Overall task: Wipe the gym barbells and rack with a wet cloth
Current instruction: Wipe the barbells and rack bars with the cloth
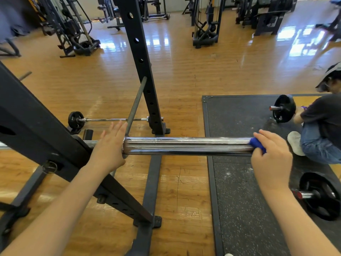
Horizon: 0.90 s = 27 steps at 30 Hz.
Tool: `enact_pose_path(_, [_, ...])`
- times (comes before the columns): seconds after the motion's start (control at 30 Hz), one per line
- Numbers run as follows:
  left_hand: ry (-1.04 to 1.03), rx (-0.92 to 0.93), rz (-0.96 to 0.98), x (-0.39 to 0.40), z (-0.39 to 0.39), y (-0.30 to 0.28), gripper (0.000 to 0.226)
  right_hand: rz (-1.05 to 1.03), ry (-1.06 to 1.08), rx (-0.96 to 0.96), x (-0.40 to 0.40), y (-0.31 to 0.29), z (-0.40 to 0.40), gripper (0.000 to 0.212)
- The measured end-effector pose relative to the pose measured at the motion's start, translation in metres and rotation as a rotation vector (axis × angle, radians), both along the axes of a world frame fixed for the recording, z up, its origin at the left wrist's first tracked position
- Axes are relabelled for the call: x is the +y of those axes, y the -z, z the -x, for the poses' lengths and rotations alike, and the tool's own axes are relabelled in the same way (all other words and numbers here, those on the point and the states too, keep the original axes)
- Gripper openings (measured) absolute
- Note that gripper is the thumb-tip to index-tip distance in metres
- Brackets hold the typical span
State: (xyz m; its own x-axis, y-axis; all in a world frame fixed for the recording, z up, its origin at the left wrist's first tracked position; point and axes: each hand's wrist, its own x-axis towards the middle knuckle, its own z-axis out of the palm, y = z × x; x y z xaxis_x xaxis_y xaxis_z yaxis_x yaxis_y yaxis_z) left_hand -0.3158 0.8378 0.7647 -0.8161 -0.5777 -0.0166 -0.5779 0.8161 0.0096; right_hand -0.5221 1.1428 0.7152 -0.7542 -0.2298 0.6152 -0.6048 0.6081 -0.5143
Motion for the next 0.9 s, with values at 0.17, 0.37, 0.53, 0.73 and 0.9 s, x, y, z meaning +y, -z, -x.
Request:
enact_pose_path(0.17, [0.018, 0.031, 0.02, 0.0, -0.004, 0.003, 0.106, -0.075, -0.125, 0.024, -0.013, 0.0, -0.015, 0.035])
enact_pose_path(0.37, [0.073, 0.066, 0.034, 0.0, -0.01, 0.011, 0.12, -0.031, -0.081, 0.091, 0.021, 0.009, -0.004, 0.034])
enact_pose_path(0.53, [0.089, 0.045, 0.128, -0.004, -0.008, 0.014, 0.123, -0.048, -0.055, -0.047, 0.001, -0.009, 0.001, 0.034])
enact_pose_path(0.73, [0.097, 0.027, -0.08, -0.008, 0.001, 0.003, 0.123, -0.104, -0.218, 0.026, -0.003, 0.002, -0.018, 0.036])
enact_pose_path(0.9, [0.089, -0.116, -0.299, -0.019, 0.013, -0.017, 0.12, -0.047, -0.257, 0.089, 0.018, 0.018, -0.03, 0.038])
